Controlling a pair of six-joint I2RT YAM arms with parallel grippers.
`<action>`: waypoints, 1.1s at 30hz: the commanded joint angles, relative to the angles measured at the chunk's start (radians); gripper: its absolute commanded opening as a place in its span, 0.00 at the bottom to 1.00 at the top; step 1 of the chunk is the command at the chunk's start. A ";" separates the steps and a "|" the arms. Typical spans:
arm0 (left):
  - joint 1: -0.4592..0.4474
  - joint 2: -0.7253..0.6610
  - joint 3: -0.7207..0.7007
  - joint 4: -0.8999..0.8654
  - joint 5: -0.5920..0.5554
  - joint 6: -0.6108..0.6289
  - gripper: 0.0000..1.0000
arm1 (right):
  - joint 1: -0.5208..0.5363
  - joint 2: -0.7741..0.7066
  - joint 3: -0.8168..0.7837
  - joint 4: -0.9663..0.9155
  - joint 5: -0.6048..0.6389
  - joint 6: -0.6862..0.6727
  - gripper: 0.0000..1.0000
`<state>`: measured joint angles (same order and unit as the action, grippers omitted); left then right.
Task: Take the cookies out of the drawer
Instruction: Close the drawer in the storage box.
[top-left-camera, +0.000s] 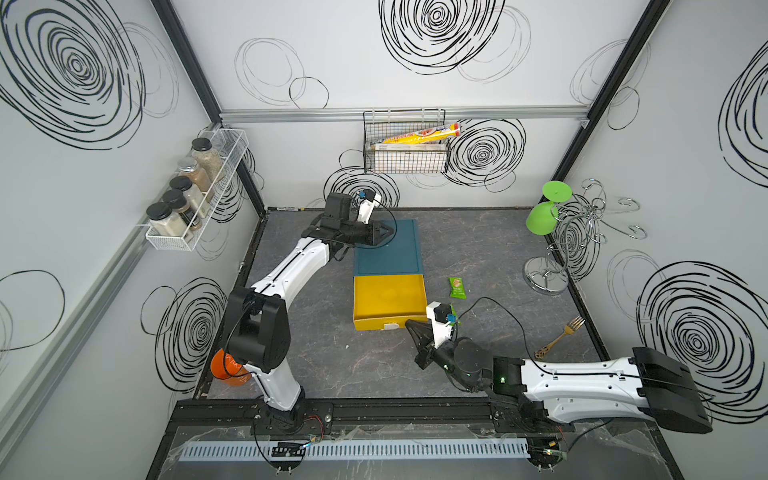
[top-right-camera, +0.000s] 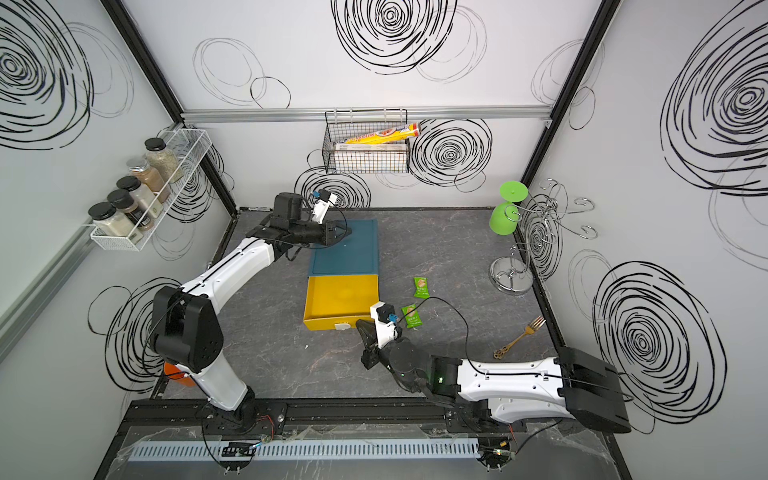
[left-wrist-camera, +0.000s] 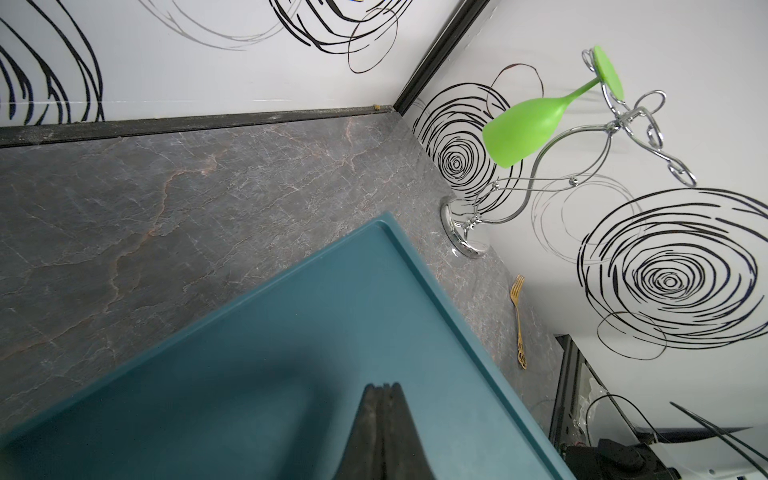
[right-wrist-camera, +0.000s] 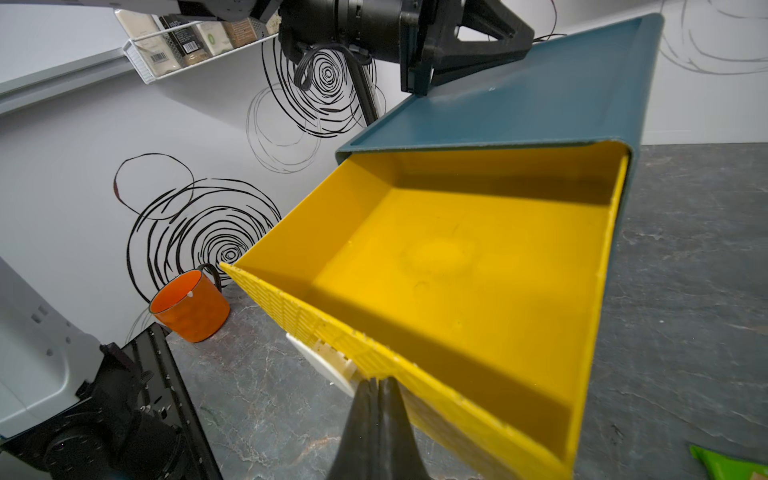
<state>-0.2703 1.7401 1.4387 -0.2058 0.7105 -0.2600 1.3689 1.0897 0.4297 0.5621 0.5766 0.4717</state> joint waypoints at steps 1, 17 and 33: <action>-0.022 0.092 -0.073 -0.121 0.005 0.002 0.04 | -0.033 0.026 0.034 0.032 -0.023 -0.019 0.00; -0.023 0.091 -0.095 -0.113 0.012 0.000 0.04 | -0.163 0.168 0.108 0.121 -0.135 -0.062 0.00; -0.029 0.100 -0.104 -0.104 0.023 -0.003 0.03 | -0.303 0.290 0.177 0.174 -0.278 -0.077 0.00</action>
<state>-0.2707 1.7386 1.4162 -0.1535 0.7223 -0.2512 1.0855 1.3655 0.5694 0.6945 0.3321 0.4095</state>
